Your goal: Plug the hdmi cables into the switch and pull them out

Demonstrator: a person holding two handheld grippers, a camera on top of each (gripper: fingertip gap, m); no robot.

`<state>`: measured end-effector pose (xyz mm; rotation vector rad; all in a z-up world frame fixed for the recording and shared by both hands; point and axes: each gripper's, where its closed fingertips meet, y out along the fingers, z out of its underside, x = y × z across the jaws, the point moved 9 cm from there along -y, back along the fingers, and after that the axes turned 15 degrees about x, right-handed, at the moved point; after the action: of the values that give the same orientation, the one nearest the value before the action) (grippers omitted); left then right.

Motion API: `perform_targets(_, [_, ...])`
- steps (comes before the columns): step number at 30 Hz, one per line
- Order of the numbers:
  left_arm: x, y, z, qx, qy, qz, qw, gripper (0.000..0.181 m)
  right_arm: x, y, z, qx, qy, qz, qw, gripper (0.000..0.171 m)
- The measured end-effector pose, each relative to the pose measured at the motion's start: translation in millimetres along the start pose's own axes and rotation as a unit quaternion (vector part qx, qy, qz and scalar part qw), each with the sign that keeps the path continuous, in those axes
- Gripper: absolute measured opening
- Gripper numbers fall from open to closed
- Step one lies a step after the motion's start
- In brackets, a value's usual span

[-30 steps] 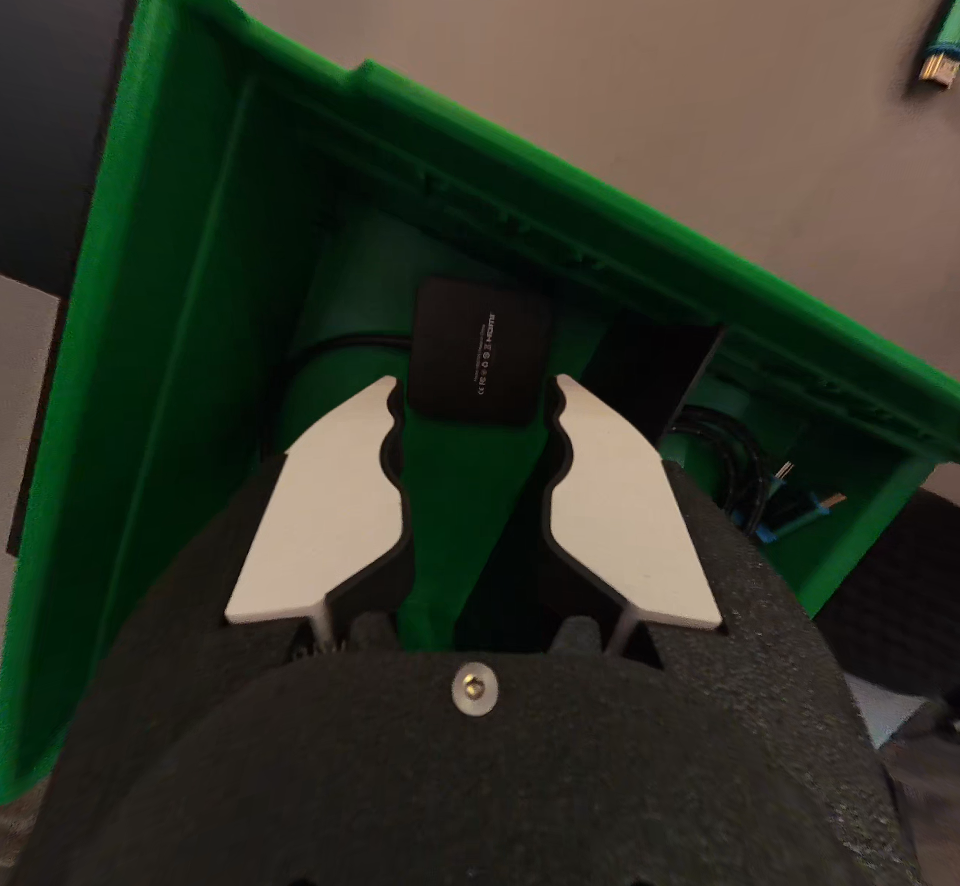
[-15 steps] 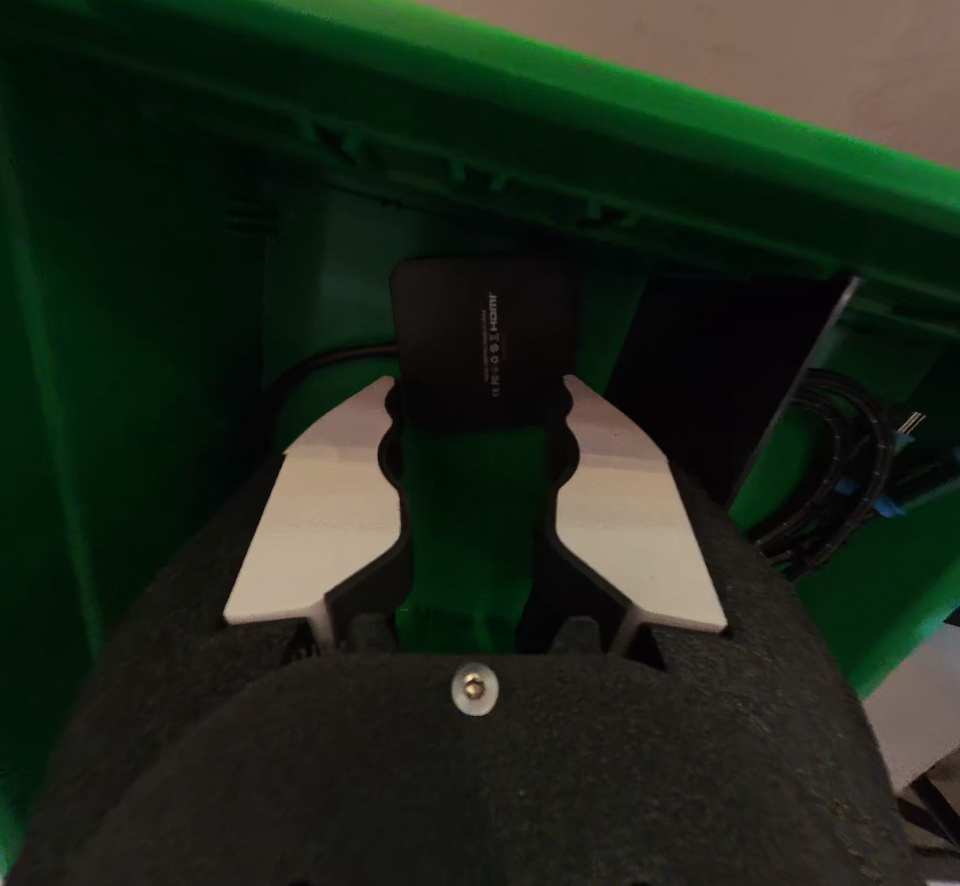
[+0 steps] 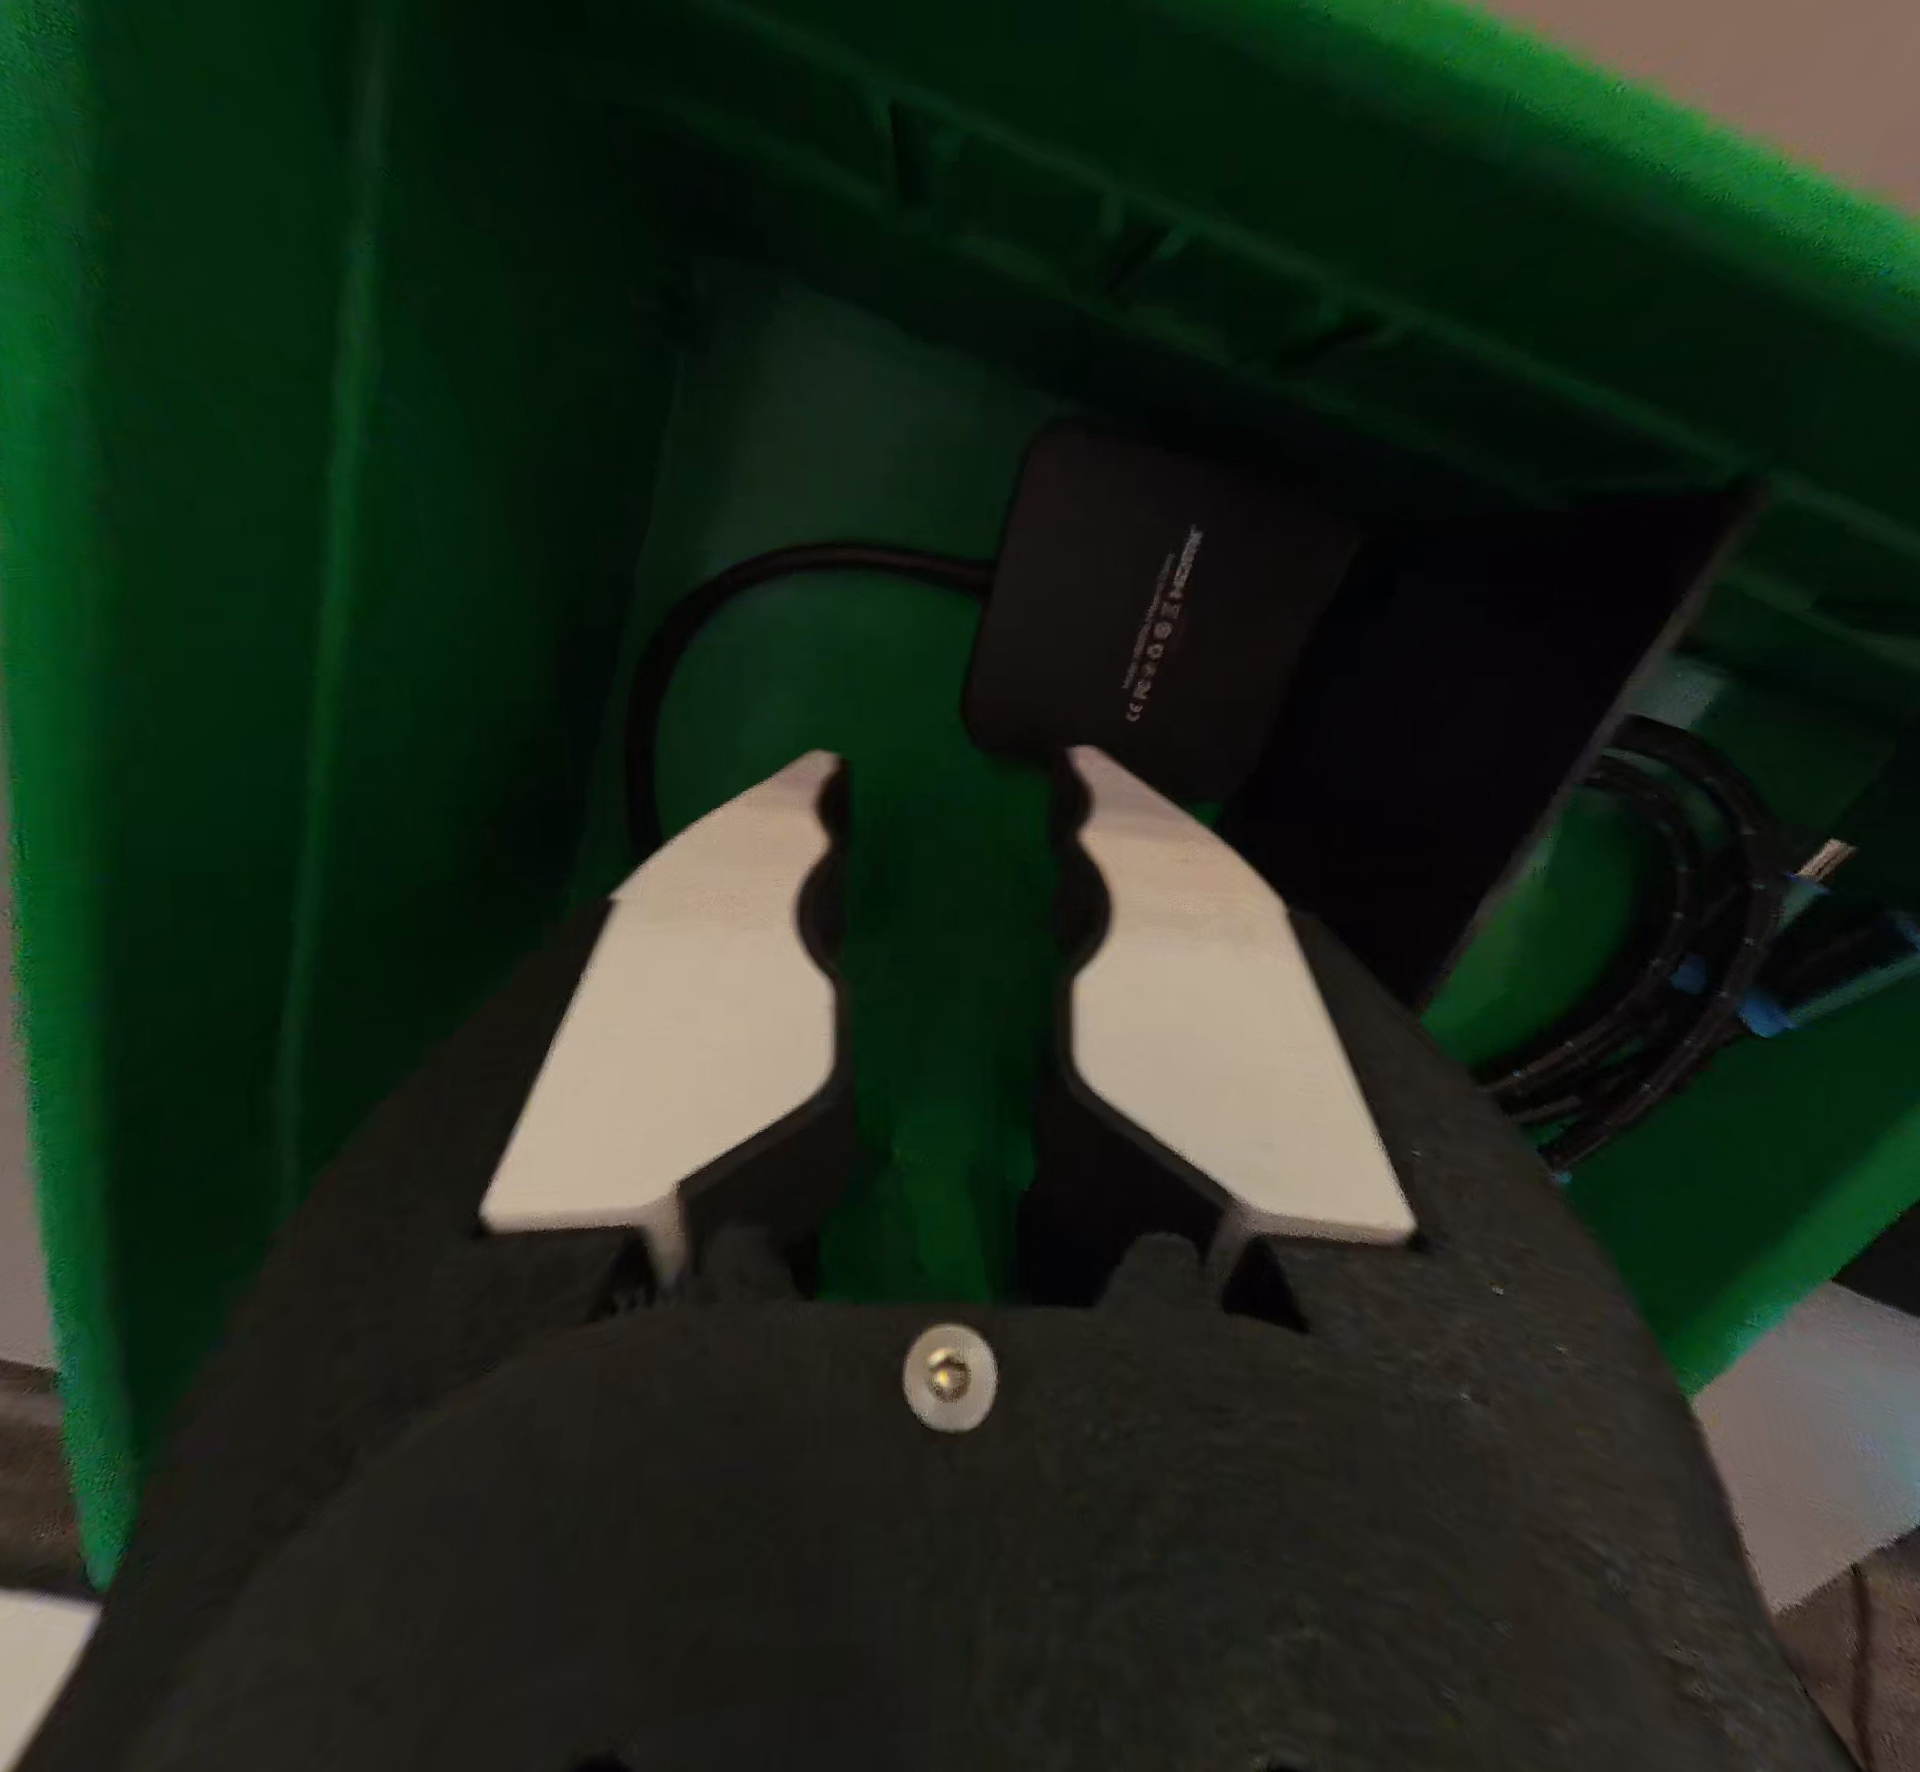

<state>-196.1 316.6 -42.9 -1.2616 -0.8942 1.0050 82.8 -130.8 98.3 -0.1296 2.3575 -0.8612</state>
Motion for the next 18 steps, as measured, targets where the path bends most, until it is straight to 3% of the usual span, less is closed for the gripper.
perform_targets(3, [-6,15,-8,0.034,-0.004,0.046,0.998,0.067,0,-1,0,-0.002,0.000,-0.001,1.000,0.042])
perform_targets(4, [-7,15,-12,0.024,-0.005,0.058,0.998,0.068,0,-1,0,-0.002,0.000,-0.001,1.000,0.043])
perform_targets(11, [-12,16,-28,0.027,0.023,0.080,0.996,0.066,-2,1,4,0.003,0.006,-0.005,1.000,0.043])
perform_targets(18, [-5,14,-24,0.038,-0.004,0.098,0.995,0.045,-1,2,4,0.009,0.003,-0.005,1.000,0.043])
